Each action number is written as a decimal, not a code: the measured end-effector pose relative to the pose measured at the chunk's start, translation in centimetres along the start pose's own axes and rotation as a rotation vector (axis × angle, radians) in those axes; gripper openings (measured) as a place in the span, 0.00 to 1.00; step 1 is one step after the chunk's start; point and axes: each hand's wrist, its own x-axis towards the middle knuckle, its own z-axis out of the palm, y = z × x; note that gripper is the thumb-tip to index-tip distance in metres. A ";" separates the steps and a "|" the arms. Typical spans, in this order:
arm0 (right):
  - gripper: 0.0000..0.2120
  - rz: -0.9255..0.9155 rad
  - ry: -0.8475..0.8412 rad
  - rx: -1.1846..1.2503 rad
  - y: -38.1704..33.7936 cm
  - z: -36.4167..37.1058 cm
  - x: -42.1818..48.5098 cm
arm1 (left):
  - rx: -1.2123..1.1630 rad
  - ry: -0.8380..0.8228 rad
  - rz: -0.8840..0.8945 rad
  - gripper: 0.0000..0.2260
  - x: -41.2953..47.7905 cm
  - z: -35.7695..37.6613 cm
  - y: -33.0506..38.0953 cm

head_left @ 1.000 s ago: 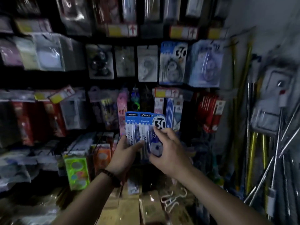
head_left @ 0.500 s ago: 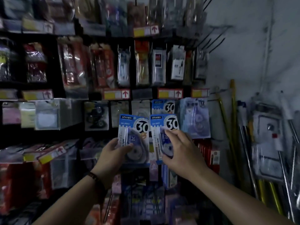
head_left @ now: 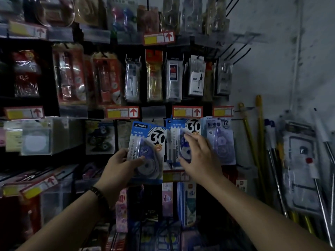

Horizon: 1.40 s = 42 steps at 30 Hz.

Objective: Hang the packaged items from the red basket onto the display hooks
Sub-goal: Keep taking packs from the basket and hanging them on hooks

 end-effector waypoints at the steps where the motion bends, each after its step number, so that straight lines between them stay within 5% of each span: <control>1: 0.38 0.001 -0.006 -0.010 0.1 0.2 0.2 | -0.002 -0.002 -0.002 0.10 0.1 0.1 0.1; 14: 0.34 0.094 -0.189 -0.051 -0.1 1.7 2.3 | 0.059 0.028 0.017 0.10 0.7 0.7 -0.2; 17: 0.29 0.097 -0.075 0.039 -0.6 1.5 1.3 | 0.036 0.032 -0.003 0.10 0.7 1.0 -0.4; 20: 0.23 -0.101 0.070 0.105 -1.6 0.7 -0.2 | 0.036 0.034 -0.016 0.10 0.6 1.7 -0.5; 26: 0.41 -0.258 -0.029 0.082 -3.5 -0.5 -2.1 | 0.040 -0.028 -0.002 0.09 -0.2 4.4 0.2; 31: 0.40 -0.129 -0.067 0.182 -2.7 -0.2 -2.6 | 0.113 -0.044 0.016 0.08 -0.6 6.4 0.8; 37: 0.38 -0.005 -0.062 0.127 -0.1 0.2 -2.1 | 0.998 0.020 0.367 0.24 -0.5 5.1 0.6; 42: 0.37 0.010 -0.008 0.056 0.7 0.5 -0.9 | 1.183 0.021 0.432 0.17 -0.7 3.5 1.1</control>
